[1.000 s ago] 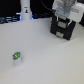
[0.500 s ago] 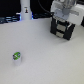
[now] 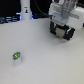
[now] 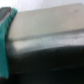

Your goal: Open the kcup holder, insert the kcup into the holder, and close the kcup holder

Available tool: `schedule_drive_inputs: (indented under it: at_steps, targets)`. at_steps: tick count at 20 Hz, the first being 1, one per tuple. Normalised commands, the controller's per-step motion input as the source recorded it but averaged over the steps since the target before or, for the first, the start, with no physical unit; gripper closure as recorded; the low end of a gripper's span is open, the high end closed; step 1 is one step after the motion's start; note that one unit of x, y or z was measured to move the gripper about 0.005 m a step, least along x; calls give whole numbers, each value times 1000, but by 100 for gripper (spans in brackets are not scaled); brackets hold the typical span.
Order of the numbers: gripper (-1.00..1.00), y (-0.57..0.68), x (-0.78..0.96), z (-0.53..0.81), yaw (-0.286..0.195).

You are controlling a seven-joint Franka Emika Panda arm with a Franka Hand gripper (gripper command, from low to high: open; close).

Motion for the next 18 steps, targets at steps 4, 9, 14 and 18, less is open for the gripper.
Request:
schedule_drive_inputs:
  at_steps: [4, 9, 14, 18]
  targets:
    - [100, -257, 953, 152, -48]
    - [100, -275, 929, 170, -54]
    - [100, -289, 893, 208, -49]
    - [100, -344, 862, 182, -54]
